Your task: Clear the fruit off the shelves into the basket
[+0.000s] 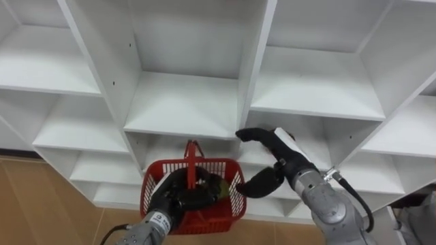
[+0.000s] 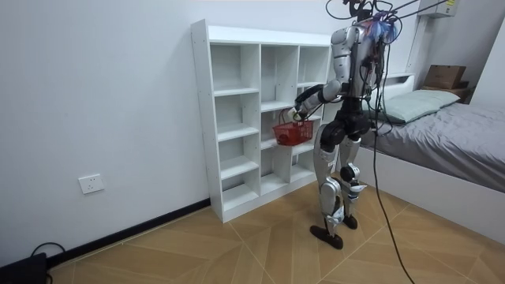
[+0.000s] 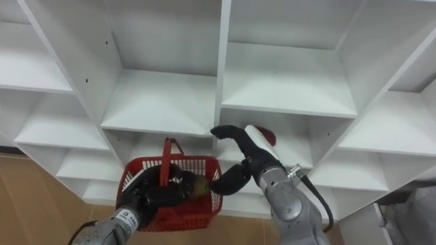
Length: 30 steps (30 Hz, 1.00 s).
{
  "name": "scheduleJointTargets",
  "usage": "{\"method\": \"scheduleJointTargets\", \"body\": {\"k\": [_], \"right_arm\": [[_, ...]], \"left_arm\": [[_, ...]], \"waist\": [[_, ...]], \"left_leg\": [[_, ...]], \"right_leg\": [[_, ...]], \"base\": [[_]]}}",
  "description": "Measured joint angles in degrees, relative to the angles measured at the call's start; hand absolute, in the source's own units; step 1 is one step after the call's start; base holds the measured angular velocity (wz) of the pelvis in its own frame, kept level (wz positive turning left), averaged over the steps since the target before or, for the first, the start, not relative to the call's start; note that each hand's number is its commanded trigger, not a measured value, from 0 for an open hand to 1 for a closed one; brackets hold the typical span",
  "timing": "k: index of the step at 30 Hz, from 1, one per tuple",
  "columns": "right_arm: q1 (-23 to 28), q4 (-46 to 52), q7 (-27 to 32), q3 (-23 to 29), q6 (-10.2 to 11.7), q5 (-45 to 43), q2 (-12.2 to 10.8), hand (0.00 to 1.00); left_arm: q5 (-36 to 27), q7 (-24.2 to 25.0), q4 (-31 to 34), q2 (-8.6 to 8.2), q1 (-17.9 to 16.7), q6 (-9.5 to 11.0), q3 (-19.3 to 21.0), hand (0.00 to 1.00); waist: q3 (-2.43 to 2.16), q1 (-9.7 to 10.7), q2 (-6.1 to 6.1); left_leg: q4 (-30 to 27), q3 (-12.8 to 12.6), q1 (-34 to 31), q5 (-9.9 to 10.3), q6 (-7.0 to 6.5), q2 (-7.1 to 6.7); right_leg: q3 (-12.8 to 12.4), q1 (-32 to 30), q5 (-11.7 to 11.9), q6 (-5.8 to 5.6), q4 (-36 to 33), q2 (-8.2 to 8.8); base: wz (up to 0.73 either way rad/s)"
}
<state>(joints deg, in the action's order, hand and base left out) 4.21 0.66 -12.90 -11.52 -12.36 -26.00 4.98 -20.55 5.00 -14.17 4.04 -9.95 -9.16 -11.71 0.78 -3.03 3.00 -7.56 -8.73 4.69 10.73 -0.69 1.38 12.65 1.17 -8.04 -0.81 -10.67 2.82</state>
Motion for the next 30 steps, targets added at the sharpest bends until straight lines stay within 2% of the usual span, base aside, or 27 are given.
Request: {"method": "scheduleJointTargets", "body": {"k": [8, 19, 26, 30], "right_arm": [[3.39, -0.04, 4.71, 2.56, 1.32, -0.54, 1.35, 0.0], [8.03, -0.03, 4.75, 6.42, 1.88, -1.39, 1.14, 0.0], [8.12, -0.65, 7.24, 8.89, 3.6, -1.54, 1.07, 0.0], [8.15, -2.13, 8.48, 9.09, 3.69, -1.31, 1.07, 0.0]], "left_arm": [[0.89, -2.14, -4.12, 0.64, -4.02, -0.06, 1.94, 1.0], [1.4, -1.67, -6.64, 0.64, -5.85, -0.02, 5.14, 1.0], [2.3, -1.64, -7.38, 0.65, -6.39, 0.03, 7.23, 1.0], [2.71, -1.65, -7.52, 0.75, -6.4, 0.04, 7.98, 1.0]], "waist": [[-0.33, 1.22, -0.7], [-0.52, 1.22, -0.71], [-0.73, 1.32, -0.55], [-0.78, 1.29, -0.53]], "left_leg": [[-0.02, -0.05, 0.14, 0.01, 0.02, 0.02], [-0.03, -0.27, 0.01, 0.03, 0.04, 0.05], [-0.12, -0.32, 0.02, 0.03, 0.04, 0.08], [-0.11, -0.44, 0.04, 0.03, 0.05, 0.1]], "right_leg": [[-0.1, 0.02, 0.0, 0.0, -0.03, -0.1], [-0.03, -0.18, 0.03, 0.04, -0.13, -0.05], [-0.03, -0.14, 0.03, 0.04, -0.14, -0.06], [-0.16, -0.13, 0.03, 0.05, -0.2, -0.07]], "base": [[0.0], [0.0], [0.0], [-0.01]]}}
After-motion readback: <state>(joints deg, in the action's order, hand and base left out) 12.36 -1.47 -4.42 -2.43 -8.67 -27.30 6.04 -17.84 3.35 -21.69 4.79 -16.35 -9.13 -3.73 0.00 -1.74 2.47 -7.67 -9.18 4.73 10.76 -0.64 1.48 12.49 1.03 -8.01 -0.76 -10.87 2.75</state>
